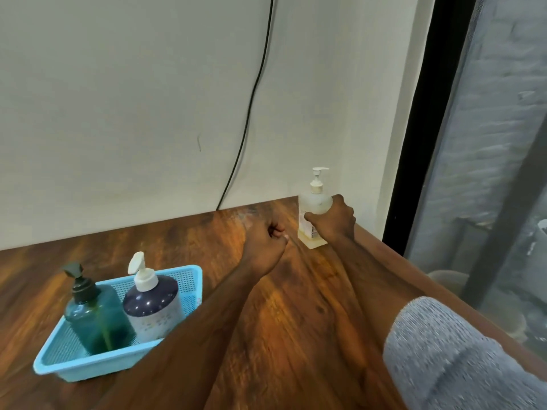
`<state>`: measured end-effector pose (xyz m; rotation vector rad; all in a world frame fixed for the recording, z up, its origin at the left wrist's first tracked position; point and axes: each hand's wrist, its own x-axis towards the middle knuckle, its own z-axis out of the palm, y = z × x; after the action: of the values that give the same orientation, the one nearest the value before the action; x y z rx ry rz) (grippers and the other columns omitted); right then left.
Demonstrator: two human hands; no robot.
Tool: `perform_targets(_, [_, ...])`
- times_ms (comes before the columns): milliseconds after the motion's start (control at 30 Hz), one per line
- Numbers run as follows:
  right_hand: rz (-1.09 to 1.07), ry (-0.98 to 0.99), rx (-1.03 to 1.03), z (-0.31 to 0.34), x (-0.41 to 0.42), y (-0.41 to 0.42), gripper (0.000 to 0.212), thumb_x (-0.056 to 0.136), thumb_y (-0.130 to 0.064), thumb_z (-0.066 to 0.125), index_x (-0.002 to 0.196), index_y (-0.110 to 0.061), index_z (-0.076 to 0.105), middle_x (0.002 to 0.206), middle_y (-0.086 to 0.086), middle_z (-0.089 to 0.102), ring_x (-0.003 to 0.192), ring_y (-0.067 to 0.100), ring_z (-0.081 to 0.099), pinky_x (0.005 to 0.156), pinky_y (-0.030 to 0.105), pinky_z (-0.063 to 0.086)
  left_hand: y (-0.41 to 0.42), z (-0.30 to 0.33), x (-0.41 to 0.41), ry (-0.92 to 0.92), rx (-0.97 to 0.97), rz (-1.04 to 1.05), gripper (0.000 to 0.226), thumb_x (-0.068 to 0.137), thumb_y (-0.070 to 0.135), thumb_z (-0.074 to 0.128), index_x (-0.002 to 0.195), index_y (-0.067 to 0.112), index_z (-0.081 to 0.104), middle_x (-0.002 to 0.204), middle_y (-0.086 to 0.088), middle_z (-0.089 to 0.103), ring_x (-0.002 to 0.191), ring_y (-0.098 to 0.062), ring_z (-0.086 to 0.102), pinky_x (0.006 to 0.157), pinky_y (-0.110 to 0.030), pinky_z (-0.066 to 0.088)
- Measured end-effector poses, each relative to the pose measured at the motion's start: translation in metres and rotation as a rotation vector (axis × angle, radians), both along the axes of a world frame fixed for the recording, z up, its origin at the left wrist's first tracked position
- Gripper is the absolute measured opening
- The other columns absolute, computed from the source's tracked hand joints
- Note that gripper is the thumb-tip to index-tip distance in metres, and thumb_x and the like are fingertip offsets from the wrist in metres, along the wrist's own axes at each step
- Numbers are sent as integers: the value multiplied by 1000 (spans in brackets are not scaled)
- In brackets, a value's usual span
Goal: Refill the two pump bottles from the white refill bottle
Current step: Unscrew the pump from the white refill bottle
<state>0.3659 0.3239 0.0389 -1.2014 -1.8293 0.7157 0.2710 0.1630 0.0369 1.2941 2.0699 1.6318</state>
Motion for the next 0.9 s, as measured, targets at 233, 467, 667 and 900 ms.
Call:
perform_targets(233, [240,77,52,-9,37,-77,62,59,-32,90,115,-24,64,105,-10,69,95,9,66,74,19,50,-50,-23,32,-38,-2,-76,45,82,20,78,120,21,55,110,11,59,99,-3,59,72,-9,48])
perform_targets(467, [354,74,-18,-18,69,-153,74,59,-33,91,125,-23,60,114,-11,68,99,2,64,82,23,57,-117,-29,45,-154,-15,-129,88,80,30,82,148,30,26,129,19,46,107,2,50,60,0,42])
perform_targets(667, [525,134,-108,-15,89,-193,56,67,-18,91,111,-33,60,107,-17,69,98,2,68,79,15,55,-148,-41,35,-271,-38,-280,67,75,29,85,126,41,44,115,24,61,97,4,64,66,-10,52])
perform_targets(900, [569,307,-117,-9,84,-209,51,80,-30,83,125,-23,61,113,-11,70,98,0,67,71,16,55,-147,-62,31,-268,-39,-299,72,71,37,87,133,28,53,123,9,68,110,-11,67,91,-34,58])
